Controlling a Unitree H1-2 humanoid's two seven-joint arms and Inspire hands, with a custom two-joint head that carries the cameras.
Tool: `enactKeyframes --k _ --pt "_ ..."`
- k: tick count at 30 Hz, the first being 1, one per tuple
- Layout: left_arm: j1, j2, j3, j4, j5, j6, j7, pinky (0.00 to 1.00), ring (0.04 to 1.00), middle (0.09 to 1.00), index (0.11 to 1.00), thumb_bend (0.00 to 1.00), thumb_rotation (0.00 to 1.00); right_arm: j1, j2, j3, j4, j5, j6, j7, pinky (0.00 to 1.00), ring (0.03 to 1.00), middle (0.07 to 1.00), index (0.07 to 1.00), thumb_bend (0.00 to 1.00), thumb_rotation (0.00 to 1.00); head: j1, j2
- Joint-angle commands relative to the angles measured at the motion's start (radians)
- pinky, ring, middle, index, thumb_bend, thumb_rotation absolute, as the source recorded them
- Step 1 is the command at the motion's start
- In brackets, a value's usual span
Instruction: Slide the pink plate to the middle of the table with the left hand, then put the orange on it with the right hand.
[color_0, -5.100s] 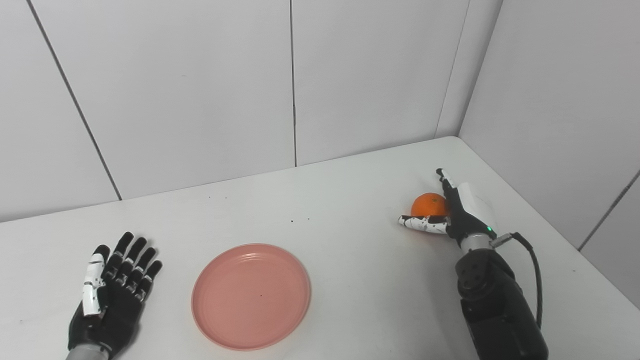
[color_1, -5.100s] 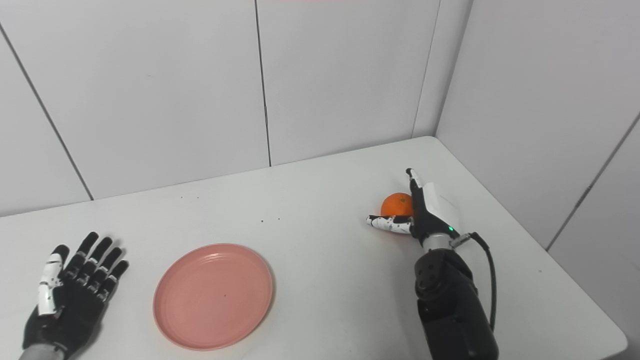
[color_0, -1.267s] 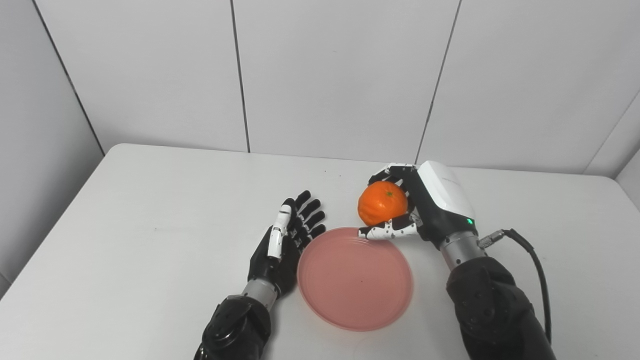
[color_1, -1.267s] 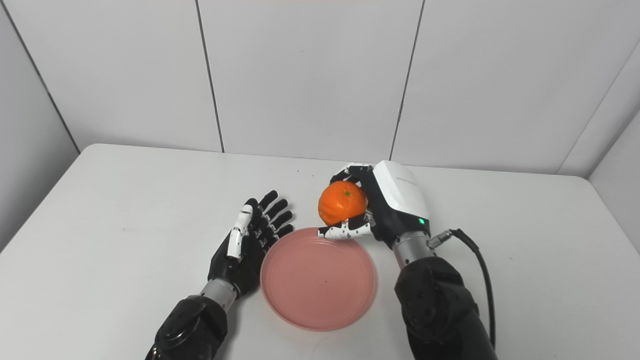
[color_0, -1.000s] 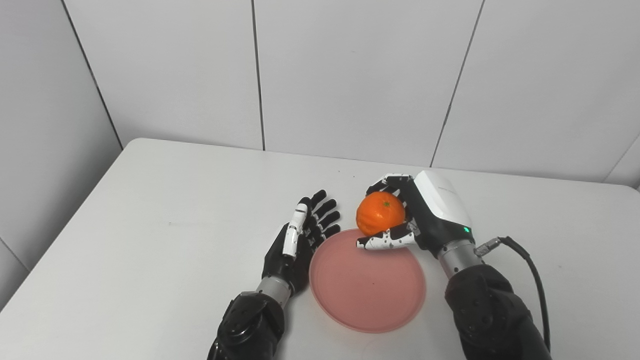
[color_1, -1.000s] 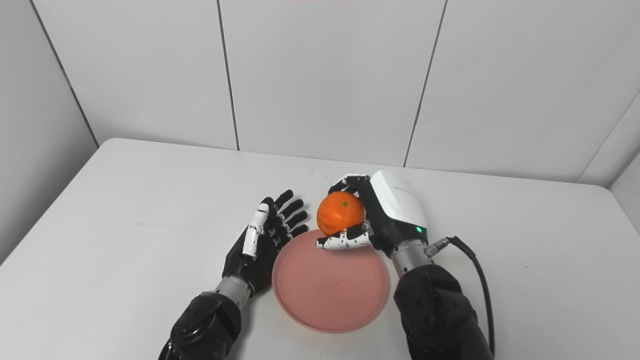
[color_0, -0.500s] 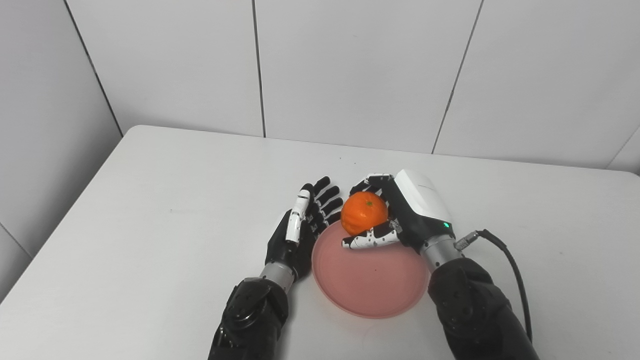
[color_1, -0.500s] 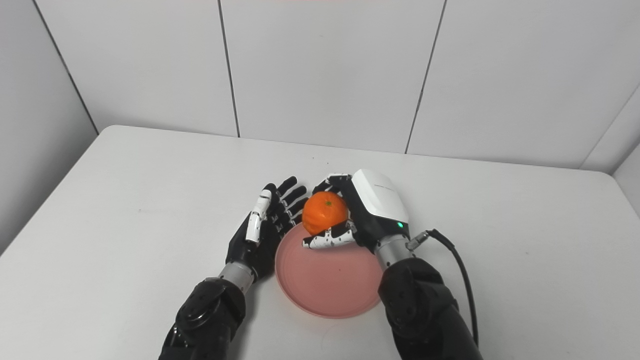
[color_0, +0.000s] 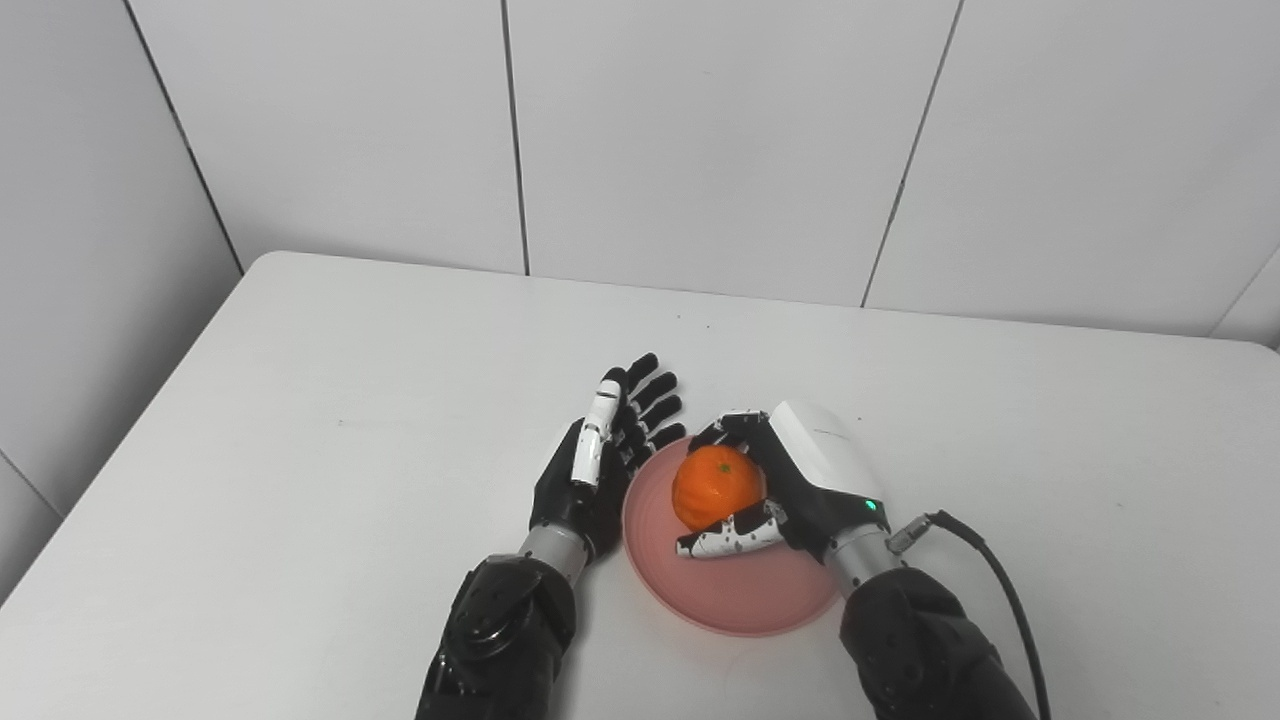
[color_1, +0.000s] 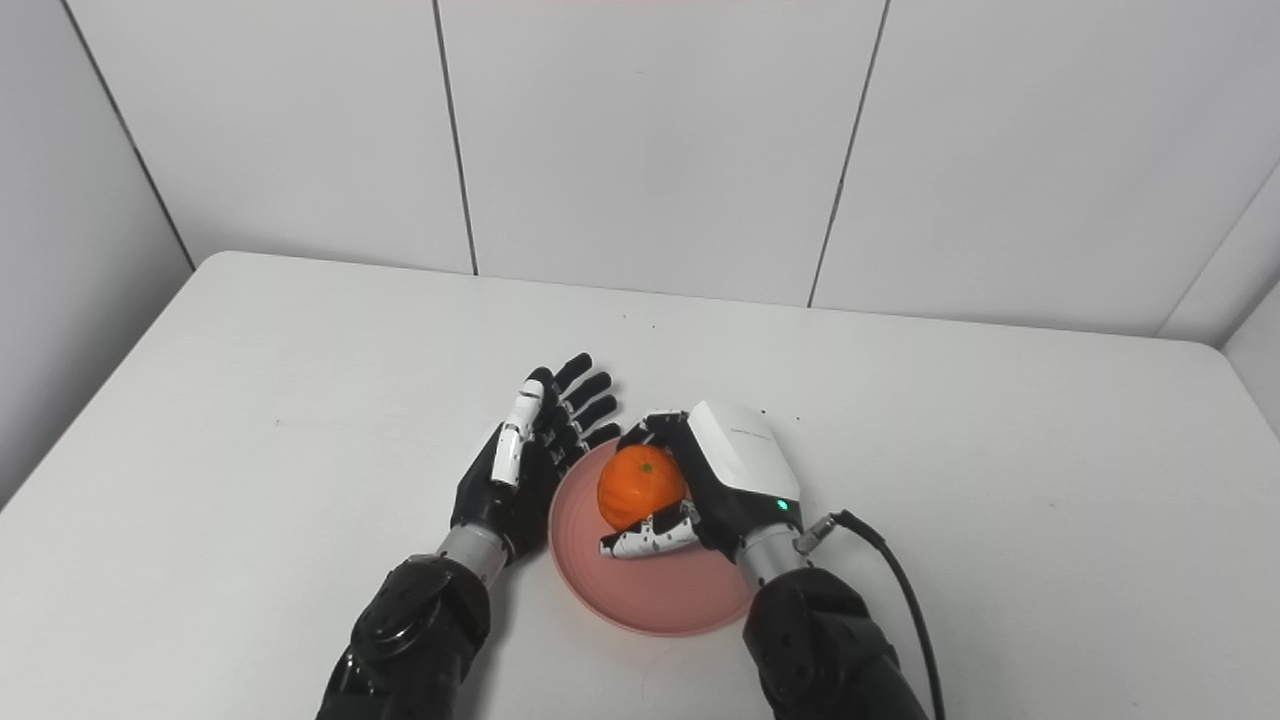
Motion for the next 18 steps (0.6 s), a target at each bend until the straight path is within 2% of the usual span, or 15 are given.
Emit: enactKeyframes --k 1,4,5,7,9,18 --pt "0.006 0.008 -0.001 0.005 0.007 0.007 -0.001 0.88 0.907 0.909 0.899 0.4 1.0 -0.028 0.0 -0.003 -0.013 -0.018 -0.047 -0.037 0.22 0.302 0.406 0.525 0.52 0.0 0.0 -0.001" --pt "0.006 0.011 0.0 0.005 0.006 0.006 -0.003 0.88 0.903 0.907 0.899 0.4 1.0 -0.024 -0.002 0.004 0.002 -0.029 -0.06 -0.058 0.21 0.297 0.405 0.525 0.52 0.0 -0.007 0.001" --pt "0.006 0.011 0.001 0.004 0.005 0.008 -0.002 0.88 0.902 0.906 0.899 0.4 1.0 -0.024 -0.003 0.006 0.006 -0.032 -0.062 -0.063 0.21 0.295 0.447 0.501 0.53 0.0 -0.009 0.002" --pt "0.006 0.011 0.002 0.002 0.005 0.01 -0.001 0.88 0.9 0.904 0.898 0.4 1.0 -0.024 -0.004 0.008 0.012 -0.033 -0.064 -0.069 0.21 0.299 0.47 0.489 0.53 0.0 -0.011 0.003" --pt "0.006 0.013 0.0 0.0 0.006 0.011 -0.001 0.88 0.898 0.905 0.898 0.4 1.0 -0.025 -0.004 0.009 0.017 -0.033 -0.065 -0.072 0.22 0.307 0.417 0.518 0.52 0.0 -0.011 0.004" --pt "0.006 0.014 0.0 -0.008 0.005 0.02 0.0 0.89 0.901 0.909 0.899 0.4 1.0 -0.019 -0.008 0.014 0.032 -0.042 -0.077 -0.093 0.22 0.315 0.409 0.526 0.52 0.0 -0.018 0.008"
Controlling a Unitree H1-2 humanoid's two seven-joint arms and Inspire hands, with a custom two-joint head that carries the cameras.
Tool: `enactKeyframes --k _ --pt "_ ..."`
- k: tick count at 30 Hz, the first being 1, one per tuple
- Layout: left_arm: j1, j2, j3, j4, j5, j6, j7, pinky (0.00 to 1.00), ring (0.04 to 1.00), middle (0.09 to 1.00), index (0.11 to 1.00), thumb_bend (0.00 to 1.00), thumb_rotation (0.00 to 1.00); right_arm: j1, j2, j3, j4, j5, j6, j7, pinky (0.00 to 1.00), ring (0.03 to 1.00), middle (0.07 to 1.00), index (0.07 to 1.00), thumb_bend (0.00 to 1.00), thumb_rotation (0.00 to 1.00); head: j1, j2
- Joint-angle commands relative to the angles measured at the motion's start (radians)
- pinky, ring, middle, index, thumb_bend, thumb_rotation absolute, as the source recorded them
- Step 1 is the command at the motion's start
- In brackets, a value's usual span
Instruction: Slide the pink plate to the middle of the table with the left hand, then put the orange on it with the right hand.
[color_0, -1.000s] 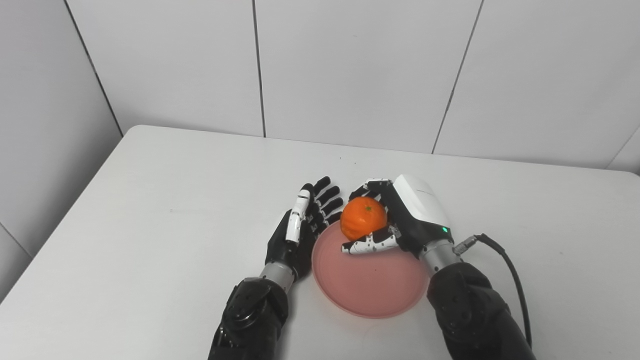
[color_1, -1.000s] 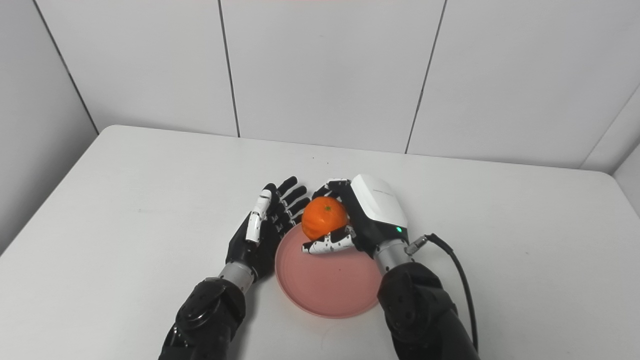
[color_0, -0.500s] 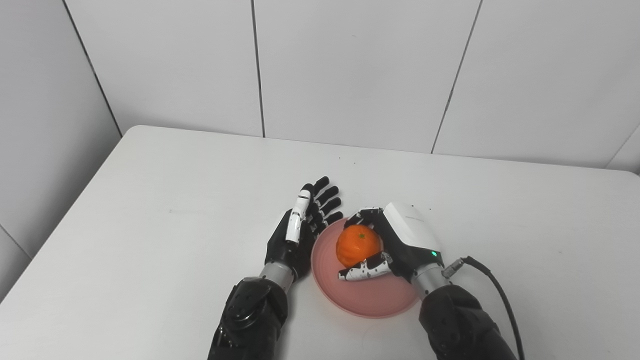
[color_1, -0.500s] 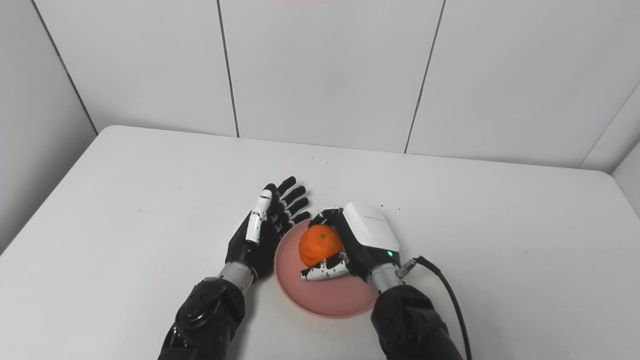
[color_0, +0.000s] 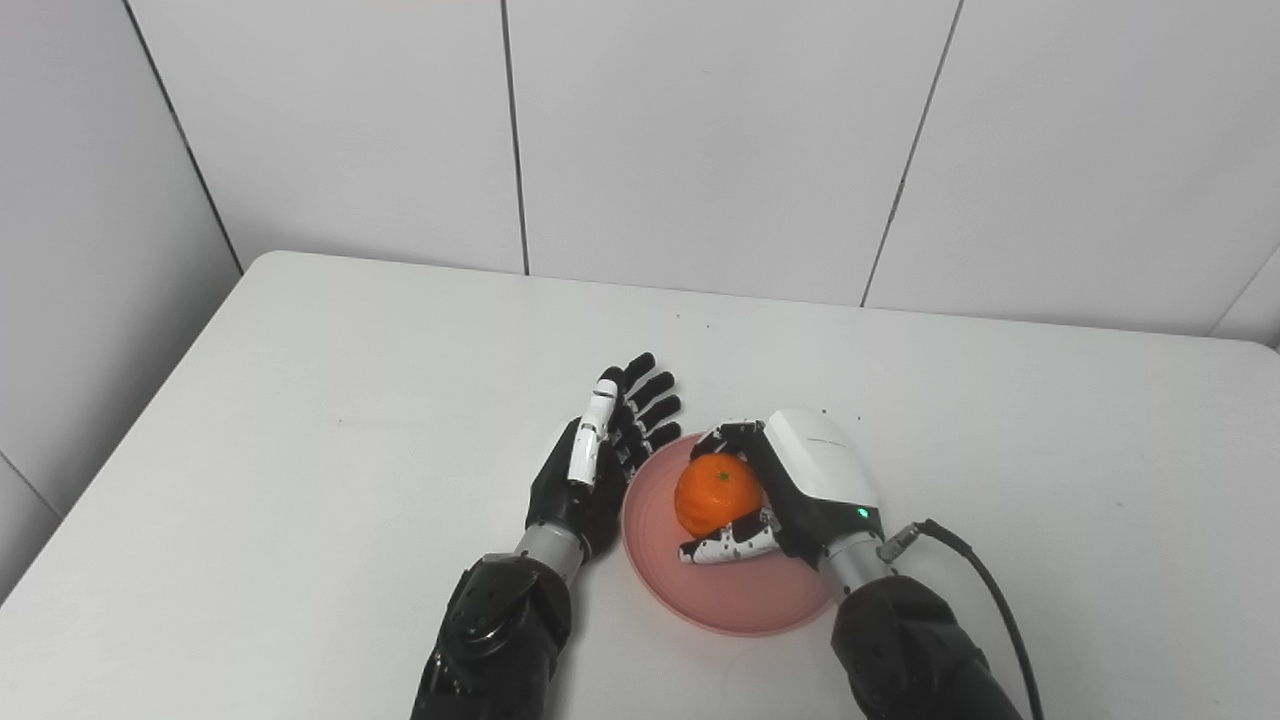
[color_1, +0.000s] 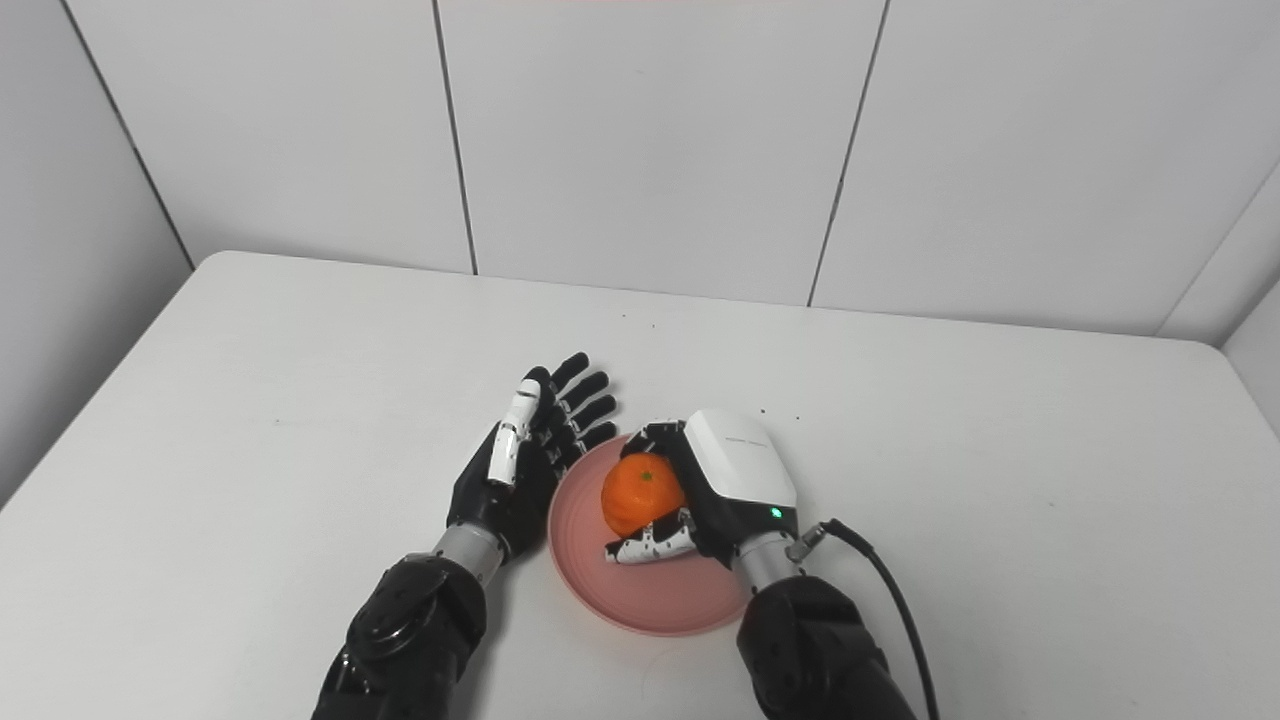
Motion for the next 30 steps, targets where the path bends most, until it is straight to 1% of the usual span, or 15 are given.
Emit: enactKeyframes --k 1,5,6,7,8,9,10,11,12,13,16,18,19,23,30 --pt "0.005 0.007 -0.001 -0.006 0.006 0.022 0.002 0.89 0.901 0.909 0.898 0.4 1.0 -0.019 -0.002 -0.005 -0.023 -0.009 -0.049 -0.029 0.23 0.32 0.411 0.528 0.52 0.0 0.001 -0.001" --pt "0.005 0.009 -0.003 -0.009 0.008 0.022 0.002 0.89 0.902 0.909 0.898 0.4 1.0 -0.012 0.0 -0.004 -0.02 -0.008 -0.042 -0.029 0.24 0.333 0.42 0.536 0.52 0.01 0.001 -0.001" --pt "0.005 0.009 -0.002 -0.008 0.007 0.019 0.001 0.89 0.901 0.908 0.897 0.4 1.0 -0.01 0.001 -0.004 -0.02 -0.007 -0.041 -0.03 0.22 0.309 0.447 0.512 0.53 0.0 0.0 0.0" --pt "0.005 0.009 -0.001 -0.007 0.005 0.018 0.001 0.89 0.902 0.909 0.898 0.39 1.0 -0.009 0.002 -0.004 -0.02 -0.006 -0.039 -0.029 0.17 0.243 0.35 0.502 0.53 0.07 -0.001 0.001" --pt "0.005 0.009 -0.001 -0.006 0.005 0.017 0.0 0.89 0.902 0.908 0.897 0.39 1.0 -0.008 0.003 -0.004 -0.021 -0.005 -0.036 -0.027 0.11 0.178 0.265 0.495 0.53 0.11 -0.001 0.001" --pt "0.005 0.01 -0.001 -0.006 0.005 0.018 0.0 0.89 0.901 0.908 0.896 0.4 1.0 -0.007 0.004 -0.003 -0.024 -0.006 -0.032 -0.022 0.1 0.16 0.248 0.522 0.59 0.13 -0.001 0.001" --pt "0.005 0.011 -0.002 -0.006 0.005 0.018 0.0 0.89 0.901 0.908 0.896 0.4 1.0 -0.008 0.003 -0.002 -0.026 -0.008 -0.028 -0.016 0.14 0.23 0.342 0.608 0.78 0.15 -0.001 0.001" --pt "0.005 0.013 -0.003 -0.007 0.007 0.018 -0.002 0.89 0.901 0.908 0.896 0.4 1.0 -0.009 0.001 -0.001 -0.029 -0.01 -0.024 -0.01 0.16 0.248 0.365 0.619 0.8 0.16 -0.002 0.002" --pt "0.005 0.014 -0.005 -0.008 0.009 0.019 -0.002 0.89 0.901 0.909 0.898 0.4 1.0 -0.01 -0.001 0.001 -0.032 -0.011 -0.024 -0.003 0.2 0.306 0.434 0.648 0.84 0.17 -0.002 0.002" --pt "0.005 0.015 -0.006 -0.008 0.01 0.019 -0.002 0.89 0.901 0.908 0.898 0.4 1.0 -0.011 -0.004 0.002 -0.034 -0.011 -0.025 0.002 0.32 0.445 0.562 0.681 0.87 0.19 -0.003 0.002" --pt "0.005 0.018 -0.008 -0.008 0.016 0.017 0.001 0.89 0.9 0.905 0.896 0.4 1.0 -0.014 -0.012 0.003 -0.043 -0.002 -0.035 0.021 0.52 0.65 0.737 0.744 0.92 0.26 -0.006 0.003" --pt "0.005 0.019 -0.009 -0.008 0.015 0.016 0.0 0.89 0.903 0.906 0.896 0.4 1.0 -0.014 -0.014 0.002 -0.05 0.004 -0.036 0.032 0.59 0.713 0.778 0.778 0.94 0.29 -0.007 0.003" --pt "0.005 0.02 -0.009 -0.009 0.014 0.016 0.0 0.89 0.903 0.907 0.897 0.39 1.0 -0.014 -0.014 0.001 -0.052 0.006 -0.036 0.035 0.6 0.723 0.785 0.786 0.94 0.3 -0.007 0.003" --pt "0.004 0.021 -0.008 -0.008 0.009 0.017 0.0 0.88 0.903 0.907 0.897 0.39 1.0 -0.009 -0.011 -0.008 -0.057 0.039 -0.049 0.032 0.63 0.744 0.793 0.802 0.96 0.33 -0.009 0.004" --pt "0.004 0.022 -0.007 -0.015 0.004 0.026 0.0 0.88 0.904 0.911 0.906 0.39 1.0 -0.012 -0.016 -0.008 -0.065 0.054 -0.052 0.029 0.69 0.786 0.815 0.825 1.0 0.36 -0.01 0.003"
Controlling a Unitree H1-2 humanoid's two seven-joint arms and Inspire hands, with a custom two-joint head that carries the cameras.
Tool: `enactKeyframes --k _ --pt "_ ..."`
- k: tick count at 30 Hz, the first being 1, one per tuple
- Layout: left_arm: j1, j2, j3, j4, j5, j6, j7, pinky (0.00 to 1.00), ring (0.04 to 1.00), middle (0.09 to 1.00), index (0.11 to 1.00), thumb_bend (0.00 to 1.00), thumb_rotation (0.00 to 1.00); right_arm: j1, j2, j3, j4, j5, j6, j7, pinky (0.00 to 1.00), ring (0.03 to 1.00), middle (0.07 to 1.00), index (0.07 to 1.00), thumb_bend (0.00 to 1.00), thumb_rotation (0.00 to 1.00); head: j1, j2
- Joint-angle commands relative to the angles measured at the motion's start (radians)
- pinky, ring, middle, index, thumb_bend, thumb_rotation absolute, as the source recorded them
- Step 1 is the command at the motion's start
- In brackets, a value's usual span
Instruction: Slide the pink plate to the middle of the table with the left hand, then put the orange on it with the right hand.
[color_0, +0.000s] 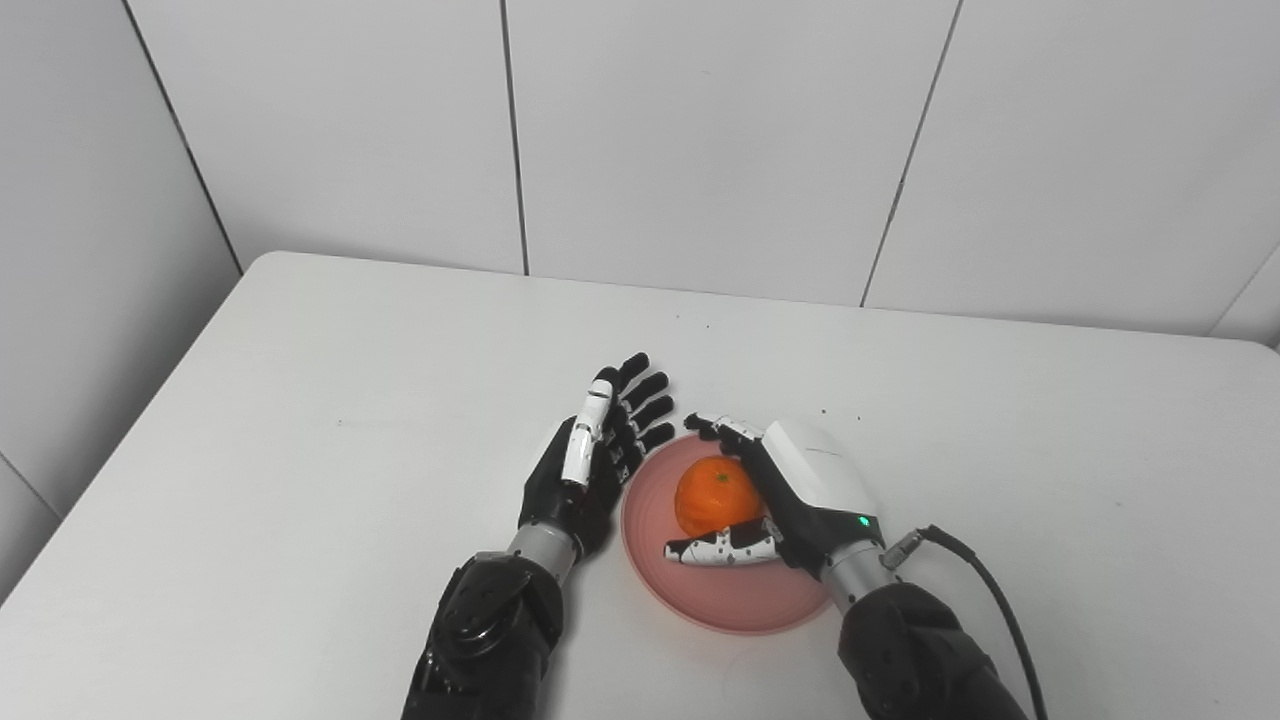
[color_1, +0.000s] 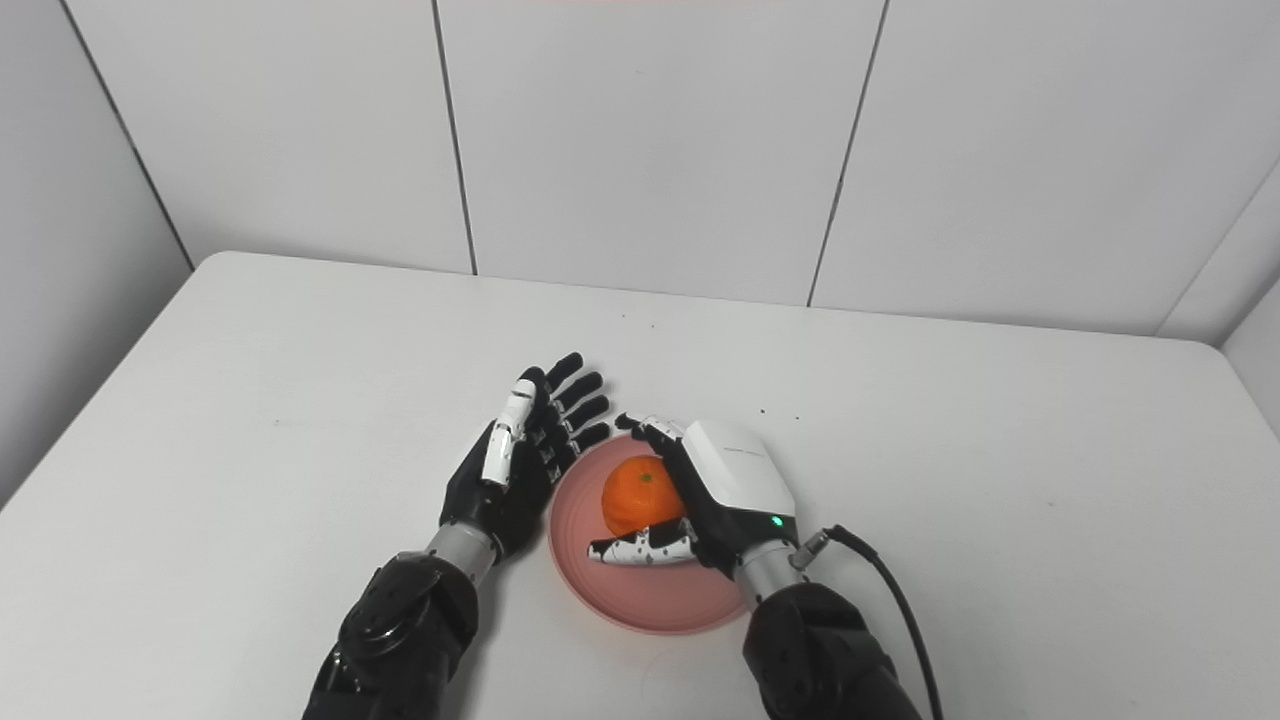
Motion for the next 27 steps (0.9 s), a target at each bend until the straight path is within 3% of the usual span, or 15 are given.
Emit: enactKeyframes --k 1,7,16,21,27 --pt "0.004 0.001 0.001 -0.011 -0.001 0.026 0.0 0.88 0.906 0.912 0.907 0.39 1.0 -0.024 -0.002 -0.01 -0.041 0.002 -0.043 -0.01 0.69 0.786 0.816 0.825 1.0 0.36 0.0 -0.001" --pt "0.005 0.0 0.006 -0.015 -0.004 0.034 0.004 0.88 0.903 0.911 0.911 0.38 1.0 -0.026 -0.007 -0.02 -0.078 0.011 -0.037 0.005 0.73 0.813 0.831 0.838 1.0 0.4 -0.005 -0.002" --pt "0.002 0.001 0.016 -0.005 -0.008 0.028 -0.001 0.87 0.895 0.906 0.908 0.38 1.0 -0.021 -0.011 -0.084 -0.207 0.092 -0.038 0.023 0.71 0.786 0.818 0.824 1.0 0.52 -0.011 -0.006" --pt "0.001 0.003 0.028 -0.007 -0.041 0.048 -0.015 0.91 0.921 0.927 0.924 0.39 1.0 -0.013 0.0 -0.14 -0.24 0.107 -0.034 -0.007 0.7 0.762 0.799 0.81 1.0 0.52 -0.021 -0.008" --pt "0.003 0.005 0.028 -0.01 -0.04 0.045 -0.012 0.91 0.921 0.921 0.9 0.39 1.0 0.025 0.02 -0.224 -0.261 0.129 -0.031 -0.07 0.71 0.775 0.807 0.818 0.96 0.66 -0.028 -0.011"
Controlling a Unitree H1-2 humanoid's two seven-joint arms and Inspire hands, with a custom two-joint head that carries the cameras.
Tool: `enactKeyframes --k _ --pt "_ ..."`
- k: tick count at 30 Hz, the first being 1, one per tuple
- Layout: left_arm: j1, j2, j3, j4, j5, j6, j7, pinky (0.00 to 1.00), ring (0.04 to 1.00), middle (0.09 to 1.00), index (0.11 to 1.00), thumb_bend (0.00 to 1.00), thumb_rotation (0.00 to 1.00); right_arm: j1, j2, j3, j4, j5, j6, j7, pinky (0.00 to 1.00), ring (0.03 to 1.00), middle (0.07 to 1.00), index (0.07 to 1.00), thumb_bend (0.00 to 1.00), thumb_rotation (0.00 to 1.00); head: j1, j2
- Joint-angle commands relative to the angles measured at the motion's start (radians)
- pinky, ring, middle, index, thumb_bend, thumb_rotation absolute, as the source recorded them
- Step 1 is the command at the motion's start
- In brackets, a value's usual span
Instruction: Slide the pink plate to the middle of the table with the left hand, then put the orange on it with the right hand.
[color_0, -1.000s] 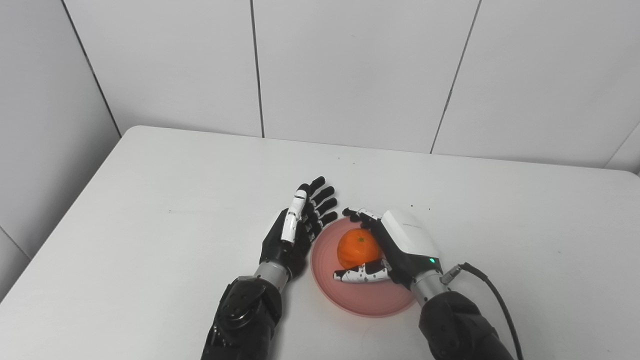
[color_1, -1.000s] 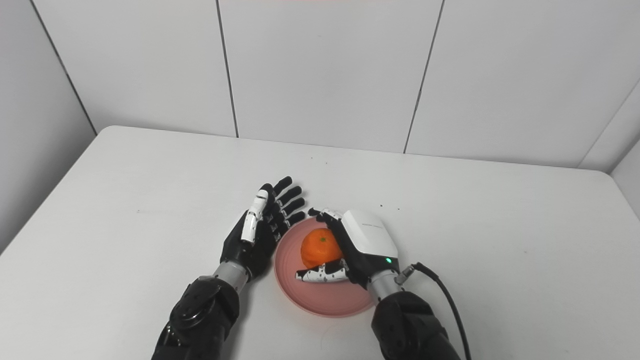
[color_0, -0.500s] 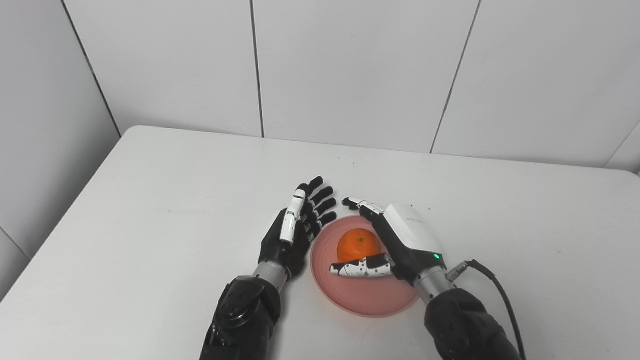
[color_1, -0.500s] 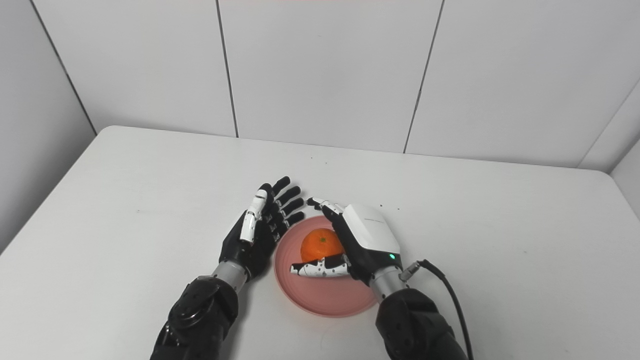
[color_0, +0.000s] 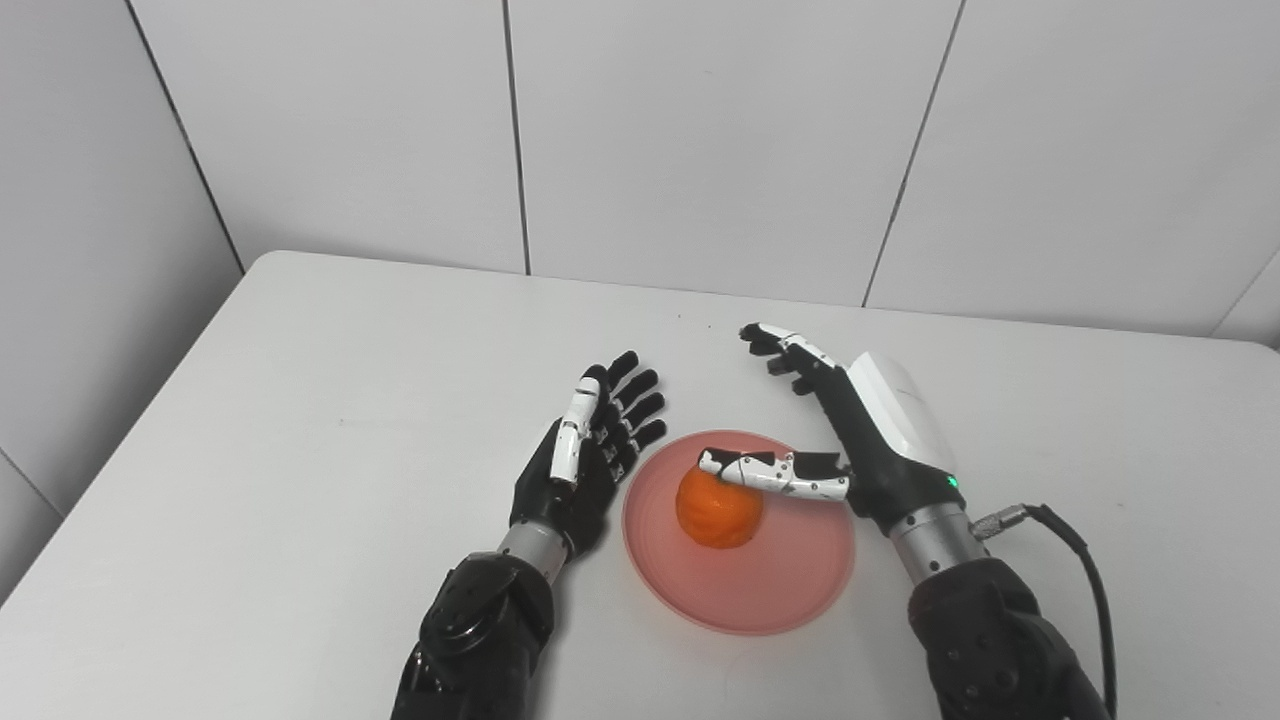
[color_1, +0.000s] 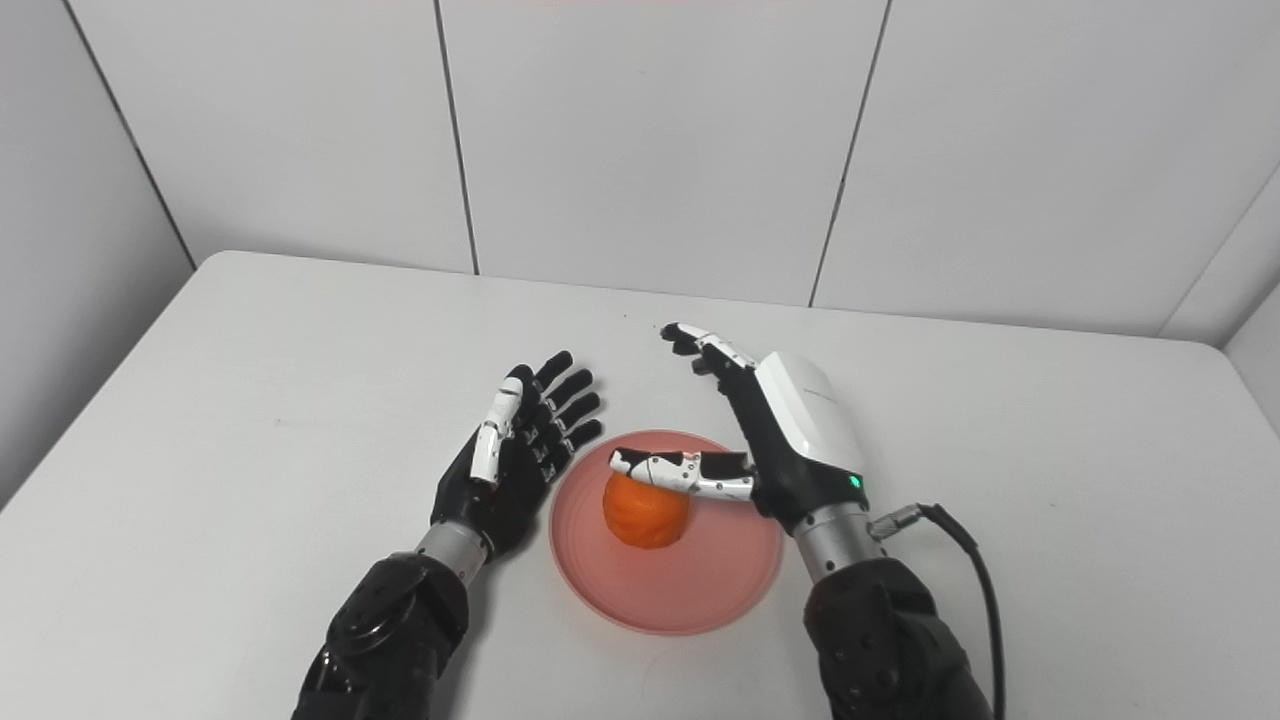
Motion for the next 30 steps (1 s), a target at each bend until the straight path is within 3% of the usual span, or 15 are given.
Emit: enactKeyframes --k 1,4,10,15,19,26,30 --pt "0.003 0.004 -0.004 -0.005 0.01 0.021 0.008 0.92 0.92 0.923 0.903 0.39 1.0 0.001 0.009 -0.04 -0.036 0.017 -0.032 -0.055 0.71 0.781 0.81 0.821 0.94 0.69 0.0 -0.002" --pt "0.004 0.006 -0.004 -0.007 0.011 0.024 0.008 0.92 0.919 0.927 0.91 0.39 1.0 0.029 0.018 -0.079 -0.026 0.045 -0.04 -0.085 0.72 0.789 0.817 0.83 0.87 0.8 -0.006 -0.004" --pt "0.006 0.013 -0.005 -0.01 0.015 0.016 0.005 0.92 0.919 0.926 0.914 0.39 1.0 0.072 0.022 -0.124 0.0 0.107 -0.039 -0.104 0.76 0.833 0.857 0.867 0.84 0.99 -0.016 -0.004" --pt "0.005 0.023 -0.012 -0.007 0.034 -0.009 0.004 0.91 0.91 0.919 0.907 0.38 1.0 0.101 0.025 -0.151 0.025 0.189 -0.057 -0.112 0.85 0.918 0.945 0.944 0.67 1.0 -0.023 -0.007" --pt "0.013 0.043 -0.034 -0.013 0.068 -0.052 -0.015 0.91 0.916 0.927 0.916 0.4 1.0 0.118 0.079 -0.204 0.035 0.335 -0.018 -0.107 0.89 0.949 0.976 0.984 0.67 1.0 -0.033 -0.008" --pt "0.028 0.062 -0.06 -0.052 0.118 -0.087 -0.011 0.97 0.961 0.968 0.965 0.4 1.0 0.125 0.106 -0.229 0.075 0.421 0.004 -0.106 0.98 0.979 0.997 1.0 0.67 1.0 -0.043 -0.009" --pt "0.034 0.062 -0.062 -0.055 0.149 -0.136 -0.002 1.0 0.99 0.995 0.988 0.4 1.0 0.129 0.12 -0.252 0.107 0.498 -0.016 -0.106 1.0 0.999 1.0 1.0 0.61 1.0 -0.043 -0.01"
